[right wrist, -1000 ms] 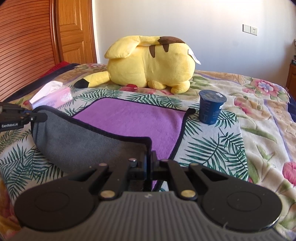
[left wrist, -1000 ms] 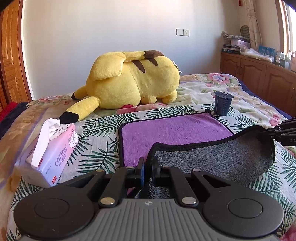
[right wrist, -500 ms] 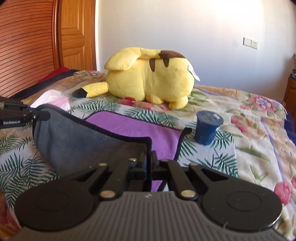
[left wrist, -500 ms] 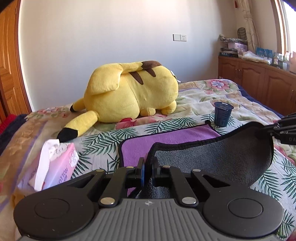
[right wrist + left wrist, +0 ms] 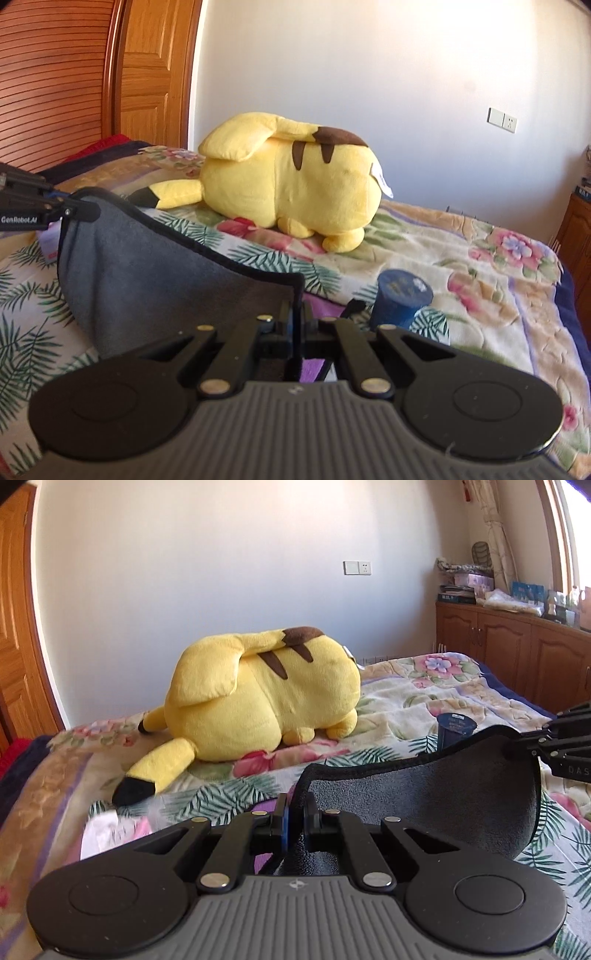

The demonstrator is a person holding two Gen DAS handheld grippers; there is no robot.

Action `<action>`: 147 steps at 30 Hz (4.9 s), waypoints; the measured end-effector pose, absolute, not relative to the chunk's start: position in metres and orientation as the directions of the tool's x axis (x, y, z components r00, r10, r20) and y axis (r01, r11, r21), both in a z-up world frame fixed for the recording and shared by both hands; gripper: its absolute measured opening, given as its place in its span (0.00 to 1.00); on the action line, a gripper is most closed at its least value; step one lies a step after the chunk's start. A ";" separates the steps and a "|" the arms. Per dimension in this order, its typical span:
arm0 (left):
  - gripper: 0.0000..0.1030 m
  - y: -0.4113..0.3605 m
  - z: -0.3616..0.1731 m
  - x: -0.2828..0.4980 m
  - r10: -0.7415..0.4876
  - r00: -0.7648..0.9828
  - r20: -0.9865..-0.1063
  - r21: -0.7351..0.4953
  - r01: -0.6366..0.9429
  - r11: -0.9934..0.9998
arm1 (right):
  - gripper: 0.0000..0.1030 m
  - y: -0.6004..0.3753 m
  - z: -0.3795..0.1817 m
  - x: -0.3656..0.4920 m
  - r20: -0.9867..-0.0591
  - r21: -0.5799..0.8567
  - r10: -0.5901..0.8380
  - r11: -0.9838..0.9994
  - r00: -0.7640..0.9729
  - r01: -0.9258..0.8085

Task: Fold towel

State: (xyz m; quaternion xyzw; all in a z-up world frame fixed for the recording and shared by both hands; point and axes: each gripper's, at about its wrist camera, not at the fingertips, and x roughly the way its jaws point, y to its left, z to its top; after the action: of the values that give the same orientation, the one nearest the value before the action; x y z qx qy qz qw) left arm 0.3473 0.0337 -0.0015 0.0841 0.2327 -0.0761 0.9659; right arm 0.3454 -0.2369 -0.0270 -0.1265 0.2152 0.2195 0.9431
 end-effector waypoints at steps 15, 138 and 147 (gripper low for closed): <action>0.00 0.034 0.007 0.383 -0.069 0.895 -0.441 0.184 0.165 0.969 | 0.03 -0.228 -0.022 0.375 -0.401 -0.194 0.308 0.892 0.863 -0.409; 0.84 -0.012 0.116 0.085 -0.058 0.918 -0.393 0.049 0.084 0.995 | 1.00 -0.269 0.091 0.119 -0.318 -0.045 0.262 0.956 0.911 -0.290; 0.84 -0.017 0.107 0.046 -0.052 0.920 -0.387 0.052 0.078 0.996 | 1.00 -0.262 0.090 0.090 -0.302 -0.032 0.278 0.953 0.912 -0.301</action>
State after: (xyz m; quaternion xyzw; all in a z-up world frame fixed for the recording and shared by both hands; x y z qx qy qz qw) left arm 0.0462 -0.0171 0.1068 0.0330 0.1966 -0.0332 0.9794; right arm 0.0897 -0.2616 0.0898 -0.0390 0.1489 0.1483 0.9769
